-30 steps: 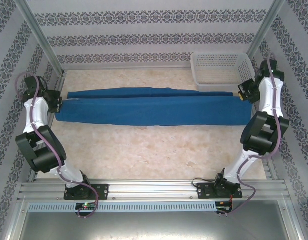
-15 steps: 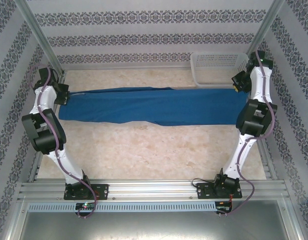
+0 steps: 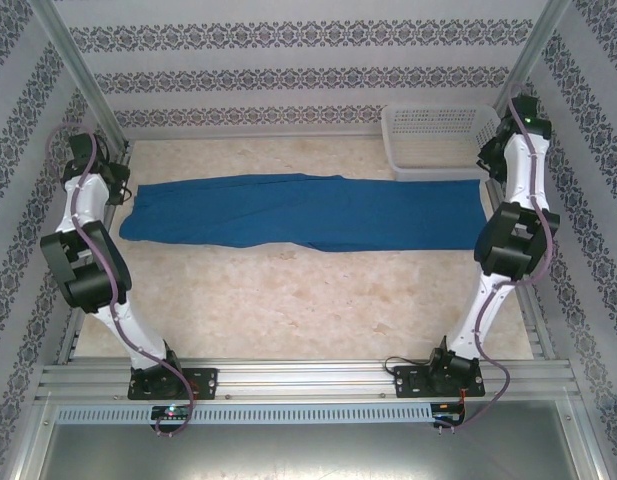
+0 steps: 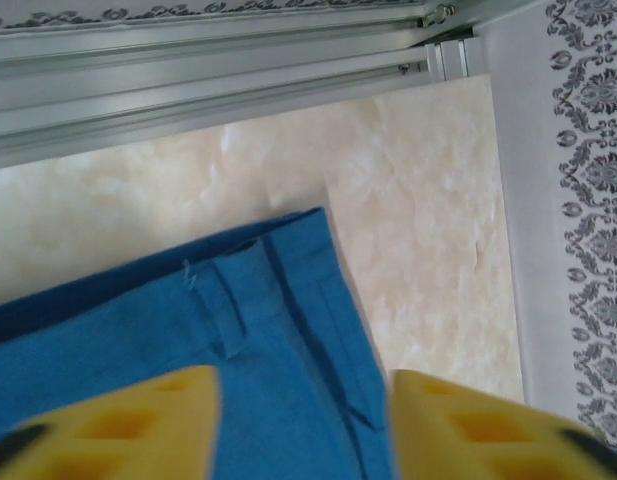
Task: Roll up the long pants
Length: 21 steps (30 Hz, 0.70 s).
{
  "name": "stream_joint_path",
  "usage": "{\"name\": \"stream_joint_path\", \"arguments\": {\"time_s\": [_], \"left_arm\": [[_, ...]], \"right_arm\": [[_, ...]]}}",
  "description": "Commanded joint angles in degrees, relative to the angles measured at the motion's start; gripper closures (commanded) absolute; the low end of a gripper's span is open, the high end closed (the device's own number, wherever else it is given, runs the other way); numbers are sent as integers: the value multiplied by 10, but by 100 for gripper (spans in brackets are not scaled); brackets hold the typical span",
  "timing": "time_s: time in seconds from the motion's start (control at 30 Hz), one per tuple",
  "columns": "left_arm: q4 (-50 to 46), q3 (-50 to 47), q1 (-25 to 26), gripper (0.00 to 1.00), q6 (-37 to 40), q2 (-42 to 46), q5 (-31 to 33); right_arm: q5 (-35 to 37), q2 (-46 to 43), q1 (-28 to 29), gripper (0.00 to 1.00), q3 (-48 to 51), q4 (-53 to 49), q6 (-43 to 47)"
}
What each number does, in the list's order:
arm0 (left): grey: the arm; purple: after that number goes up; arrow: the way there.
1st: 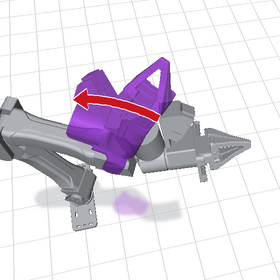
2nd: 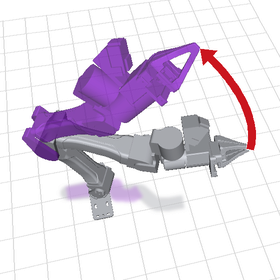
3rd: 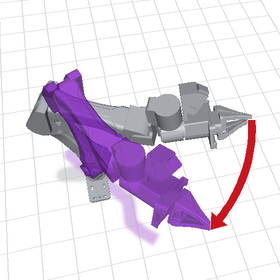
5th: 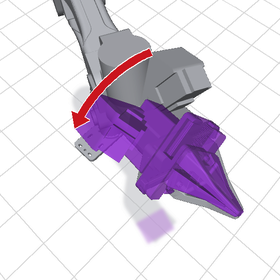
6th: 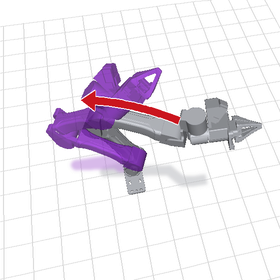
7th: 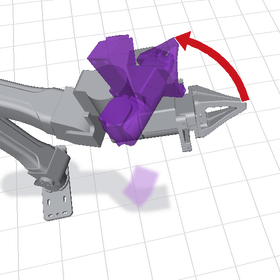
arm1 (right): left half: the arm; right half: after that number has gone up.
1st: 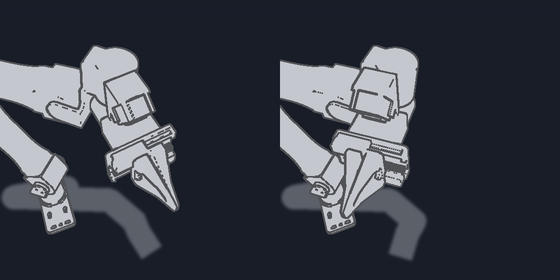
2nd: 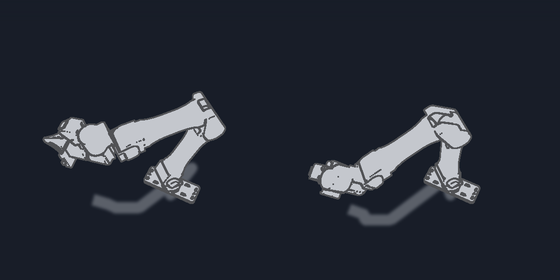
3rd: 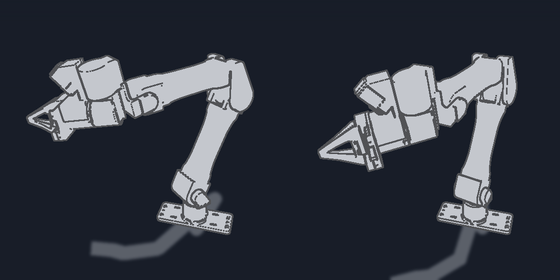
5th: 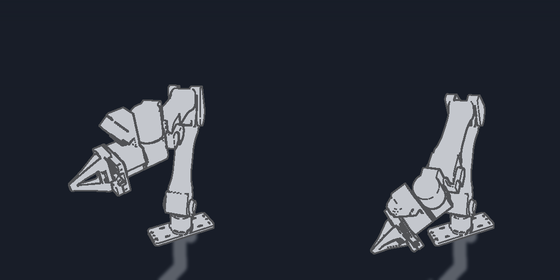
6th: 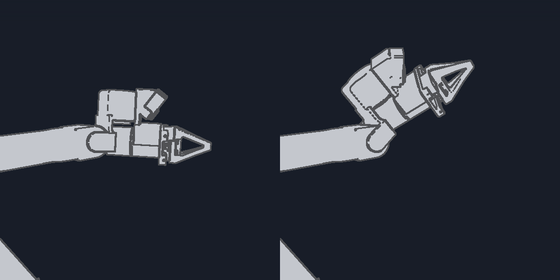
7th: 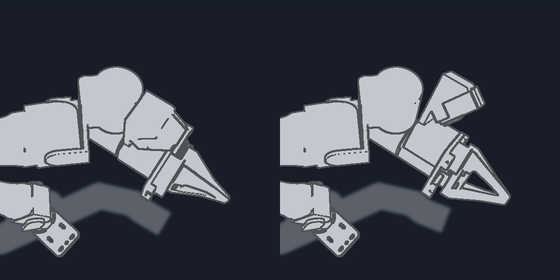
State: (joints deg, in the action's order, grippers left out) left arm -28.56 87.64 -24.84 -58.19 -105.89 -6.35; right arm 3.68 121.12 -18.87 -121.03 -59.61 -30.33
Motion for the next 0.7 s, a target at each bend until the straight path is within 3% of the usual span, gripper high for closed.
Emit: {"name": "stream_joint_path", "arguments": {"time_s": [0.0, 0.13, 0.27, 0.5, 0.67], "left_arm": [[15, -63, 16, 100, 22, 40, 3], [70, -134, 36, 100, 14, 30, -4], [73, -117, 50, 100, 22, -29, -21], [17, -44, 57, 100, 34, -104, -15], [-43, -39, 57, 100, 28, -107, 40]], "right_arm": [[-44, -84, 32, 100, 81, 44, 42], [-62, -91, 65, 100, 169, 63, 62], [-78, -58, 75, 100, 219, 79, 88], [-64, 5, 82, 100, 202, 73, 127], [-66, 18, 94, 100, 208, 81, 128]]}}
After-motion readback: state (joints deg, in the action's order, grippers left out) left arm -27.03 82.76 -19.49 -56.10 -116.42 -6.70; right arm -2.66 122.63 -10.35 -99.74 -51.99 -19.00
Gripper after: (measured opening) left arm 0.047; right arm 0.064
